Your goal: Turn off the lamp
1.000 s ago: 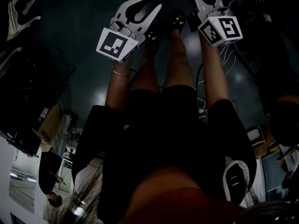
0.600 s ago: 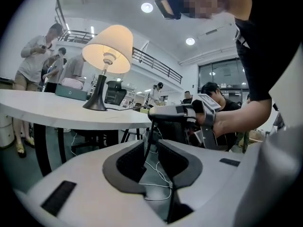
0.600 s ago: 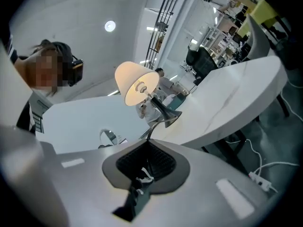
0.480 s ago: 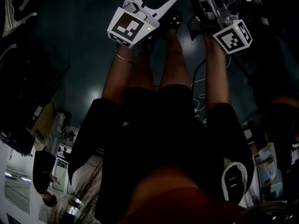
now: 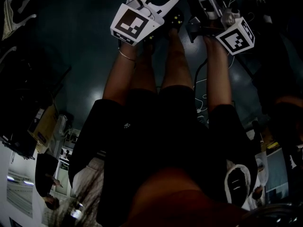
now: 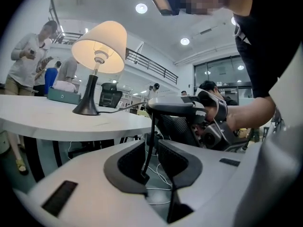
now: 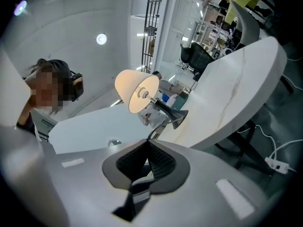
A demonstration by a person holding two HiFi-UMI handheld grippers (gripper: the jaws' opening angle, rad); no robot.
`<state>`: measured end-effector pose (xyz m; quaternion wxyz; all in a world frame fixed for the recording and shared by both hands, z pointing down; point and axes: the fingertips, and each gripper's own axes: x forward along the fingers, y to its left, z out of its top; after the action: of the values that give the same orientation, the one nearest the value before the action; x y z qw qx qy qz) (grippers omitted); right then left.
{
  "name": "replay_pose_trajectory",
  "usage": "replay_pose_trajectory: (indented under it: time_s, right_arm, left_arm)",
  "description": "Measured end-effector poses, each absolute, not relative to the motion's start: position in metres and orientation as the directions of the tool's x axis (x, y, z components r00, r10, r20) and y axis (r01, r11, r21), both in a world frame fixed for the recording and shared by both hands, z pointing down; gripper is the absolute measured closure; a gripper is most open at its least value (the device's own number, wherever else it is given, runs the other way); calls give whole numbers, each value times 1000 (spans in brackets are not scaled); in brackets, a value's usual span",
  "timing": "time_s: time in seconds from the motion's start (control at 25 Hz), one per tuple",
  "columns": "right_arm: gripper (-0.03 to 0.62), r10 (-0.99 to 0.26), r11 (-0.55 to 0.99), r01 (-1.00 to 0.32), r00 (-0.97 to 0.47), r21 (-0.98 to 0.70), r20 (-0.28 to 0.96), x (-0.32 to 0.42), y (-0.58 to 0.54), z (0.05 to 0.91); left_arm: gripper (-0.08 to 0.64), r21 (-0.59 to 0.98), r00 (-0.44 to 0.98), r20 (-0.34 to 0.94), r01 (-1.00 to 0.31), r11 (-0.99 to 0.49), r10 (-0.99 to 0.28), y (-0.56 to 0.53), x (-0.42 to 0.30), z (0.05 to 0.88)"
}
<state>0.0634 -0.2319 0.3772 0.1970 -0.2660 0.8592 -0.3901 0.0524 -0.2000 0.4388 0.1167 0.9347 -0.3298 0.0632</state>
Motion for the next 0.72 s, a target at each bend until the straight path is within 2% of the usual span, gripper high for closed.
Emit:
replay_pose_trajectory:
  time_s: [0.12,0.2,0.36,0.72]
  right_arm:
    - [581,-619,539,-296,-775,-789,-132,65,-232,380]
    - [581,-622,533,-292,-772,-794,-134,66,-232,381]
    - [581,-621,534,-293,-772,-793,-133,66,-232,383]
    - [575,-617,622,-411,-781,-667,-94,74,-217,384]
  left_arm:
    - [485,173,772,192,-634,-754,-606,-201,54,439]
    - [523,170,769,185,-639,-750,-612,-201,54,438]
    - [535,150,769,187,-638,-756,-612,-198,54,437]
    - [537,157,784,172,-620,-769,-597,-188,56,429]
